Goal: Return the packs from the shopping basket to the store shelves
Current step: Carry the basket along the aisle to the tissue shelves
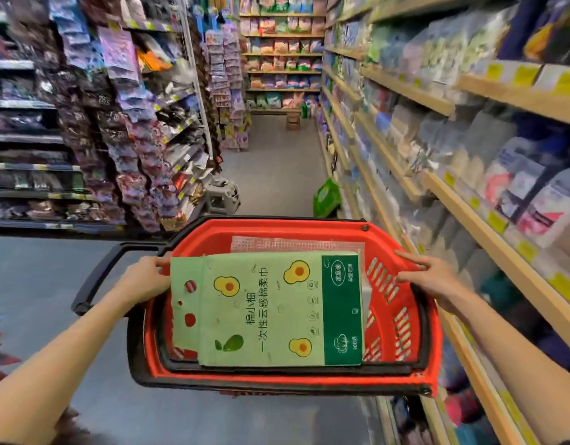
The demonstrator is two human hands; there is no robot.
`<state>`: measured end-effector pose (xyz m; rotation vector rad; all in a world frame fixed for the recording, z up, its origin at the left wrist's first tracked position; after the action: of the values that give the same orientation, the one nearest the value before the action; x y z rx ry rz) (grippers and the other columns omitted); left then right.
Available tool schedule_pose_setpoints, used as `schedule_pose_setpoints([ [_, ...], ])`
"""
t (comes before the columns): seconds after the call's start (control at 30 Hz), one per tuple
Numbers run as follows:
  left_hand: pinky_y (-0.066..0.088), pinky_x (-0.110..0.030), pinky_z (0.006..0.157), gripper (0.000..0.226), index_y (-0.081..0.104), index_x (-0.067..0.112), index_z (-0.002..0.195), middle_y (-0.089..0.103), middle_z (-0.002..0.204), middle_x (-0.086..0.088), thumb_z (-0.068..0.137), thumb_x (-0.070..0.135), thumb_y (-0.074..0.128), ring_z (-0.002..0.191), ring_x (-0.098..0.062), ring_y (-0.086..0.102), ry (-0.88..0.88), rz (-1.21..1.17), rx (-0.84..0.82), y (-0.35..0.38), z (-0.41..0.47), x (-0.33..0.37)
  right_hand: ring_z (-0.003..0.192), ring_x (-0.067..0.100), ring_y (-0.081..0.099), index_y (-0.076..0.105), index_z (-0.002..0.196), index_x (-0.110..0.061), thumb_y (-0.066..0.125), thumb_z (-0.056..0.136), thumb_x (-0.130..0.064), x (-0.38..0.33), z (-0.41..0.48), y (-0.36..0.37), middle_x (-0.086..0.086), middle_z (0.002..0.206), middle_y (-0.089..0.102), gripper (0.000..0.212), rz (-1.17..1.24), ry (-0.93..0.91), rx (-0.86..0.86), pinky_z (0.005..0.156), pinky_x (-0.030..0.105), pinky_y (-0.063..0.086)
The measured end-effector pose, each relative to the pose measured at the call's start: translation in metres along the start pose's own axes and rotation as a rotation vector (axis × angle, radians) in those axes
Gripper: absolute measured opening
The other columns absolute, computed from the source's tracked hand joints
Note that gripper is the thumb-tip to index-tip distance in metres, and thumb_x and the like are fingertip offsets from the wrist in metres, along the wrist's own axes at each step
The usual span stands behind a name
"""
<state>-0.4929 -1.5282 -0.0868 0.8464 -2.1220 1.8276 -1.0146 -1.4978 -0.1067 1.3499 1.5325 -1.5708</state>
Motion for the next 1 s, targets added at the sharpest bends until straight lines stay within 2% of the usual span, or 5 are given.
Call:
schedule_pose_setpoints([
  [0.33, 0.048, -0.036, 0.087, 0.043, 0.057, 0.024, 0.126, 0.062, 0.124, -0.012, 0.085, 0.037, 0.057, 0.108, -0.032, 0.06, -0.009, 0.056, 0.056, -0.019, 0.192, 0.033, 0.052, -0.011, 0.058, 0.059, 0.121, -0.016, 0.07, 0.073, 0.001, -0.05, 0.215, 0.074, 0.002, 0.083, 0.065, 0.052, 0.023, -0.028, -0.081, 0.052, 0.004, 0.045],
  [0.47, 0.049, -0.036, 0.082, 0.041, 0.057, 0.023, 0.126, 0.062, 0.124, -0.014, 0.088, 0.037, 0.054, 0.105, -0.034, 0.061, -0.045, 0.037, 0.094, -0.031, 0.262, 0.046, 0.098, 0.009, 0.059, 0.065, 0.105, -0.043, 0.076, 0.069, -0.02, -0.087, 0.301, 0.101, 0.005, 0.109, 0.066, 0.044, -0.026, -0.058, -0.122, 0.087, 0.03, 0.049],
  [0.8, 0.049, -0.034, 0.067, 0.035, 0.061, 0.024, 0.12, 0.069, 0.101, -0.009, 0.088, 0.036, 0.053, 0.088, -0.03, 0.063, 0.002, -0.018, 0.17, -0.078, 0.454, 0.077, 0.105, 0.022, 0.06, 0.055, 0.126, -0.017, 0.069, 0.079, -0.017, -0.175, 0.482, 0.167, 0.009, 0.118, 0.062, 0.05, 0.058, -0.097, -0.087, 0.093, 0.035, 0.046],
  [0.9, 0.042, -0.028, 0.05, 0.036, 0.06, 0.027, 0.121, 0.07, 0.092, -0.008, 0.088, 0.04, 0.052, 0.071, -0.023, 0.062, 0.03, -0.005, 0.157, -0.093, 0.53, 0.08, 0.098, 0.016, 0.059, 0.054, 0.128, -0.016, 0.068, 0.081, -0.019, -0.192, 0.525, 0.191, 0.006, 0.116, 0.06, 0.049, 0.079, -0.094, -0.057, 0.081, 0.022, 0.046],
  [1.0, 0.046, -0.032, 0.061, 0.039, 0.06, 0.027, 0.122, 0.07, 0.104, -0.009, 0.086, 0.04, 0.054, 0.085, -0.028, 0.065, 0.086, 0.054, 0.131, -0.109, 0.601, 0.095, 0.087, 0.008, 0.054, 0.052, 0.128, -0.013, 0.064, 0.084, -0.013, -0.205, 0.563, 0.211, 0.003, 0.112, 0.056, 0.045, 0.111, -0.085, -0.007, 0.059, 0.003, 0.043],
])
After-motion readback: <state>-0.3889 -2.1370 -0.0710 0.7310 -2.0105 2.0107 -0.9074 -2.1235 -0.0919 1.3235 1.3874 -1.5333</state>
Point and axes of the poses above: each hand's wrist, its own z-axis towards the middle knuckle, its own y-axis out of the palm, x = y × z, the point moved 9 cm from there along z, towards the middle knuckle
